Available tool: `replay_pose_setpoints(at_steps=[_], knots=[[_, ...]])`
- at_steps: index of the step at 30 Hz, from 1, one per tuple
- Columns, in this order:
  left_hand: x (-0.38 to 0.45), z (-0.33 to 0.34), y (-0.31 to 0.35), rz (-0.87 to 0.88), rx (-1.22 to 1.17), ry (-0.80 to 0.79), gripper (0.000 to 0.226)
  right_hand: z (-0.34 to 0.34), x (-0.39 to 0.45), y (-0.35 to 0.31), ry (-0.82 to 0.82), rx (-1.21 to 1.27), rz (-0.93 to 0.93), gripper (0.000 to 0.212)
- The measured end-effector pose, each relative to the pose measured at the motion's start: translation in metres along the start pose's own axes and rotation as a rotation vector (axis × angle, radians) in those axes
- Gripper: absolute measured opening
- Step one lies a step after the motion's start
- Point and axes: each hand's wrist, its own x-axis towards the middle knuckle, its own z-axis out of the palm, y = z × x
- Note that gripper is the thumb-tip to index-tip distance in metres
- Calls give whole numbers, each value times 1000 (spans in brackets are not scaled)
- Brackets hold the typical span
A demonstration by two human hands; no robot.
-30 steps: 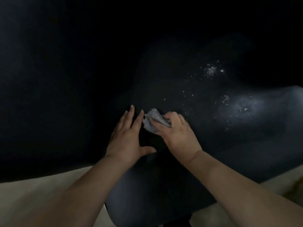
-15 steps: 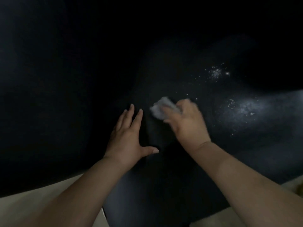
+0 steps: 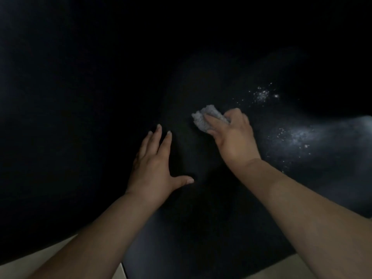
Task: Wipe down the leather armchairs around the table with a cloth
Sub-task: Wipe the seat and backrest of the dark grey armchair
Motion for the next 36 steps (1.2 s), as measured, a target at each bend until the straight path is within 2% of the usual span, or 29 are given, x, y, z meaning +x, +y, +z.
replay_pose_setpoints(at_steps=[3,7,11,15,17,19,23,25,28,30,33,35,36], knots=[[2,-2,6,-10,6,-23,122,-6,5,2,-11,171,115,34],[2,-7,24,0,-9,-31,117,-31,-1,-5,48,206,87,36],[6,-12,42,44,-20,25,97,-65,3,6,108,269,189,39],[30,-8,53,-17,-41,74,75,-86,25,41,144,345,299,40],[39,1,54,-46,-15,87,74,-89,44,66,168,350,328,39],[43,8,55,-57,17,95,77,-82,60,89,147,252,333,41],[46,11,58,-88,34,98,84,-54,72,101,-52,34,257,48],[48,12,60,-103,53,88,86,-46,69,95,-68,108,245,48],[50,10,62,-123,59,67,87,-43,60,84,-141,174,19,46],[50,10,61,-129,59,58,87,-47,62,92,-105,196,-57,46],[49,9,61,-120,75,64,87,-62,75,120,79,112,171,41],[49,10,61,-122,71,71,87,-65,76,135,101,12,323,40],[49,10,62,-125,70,72,87,-64,72,134,91,3,342,40]])
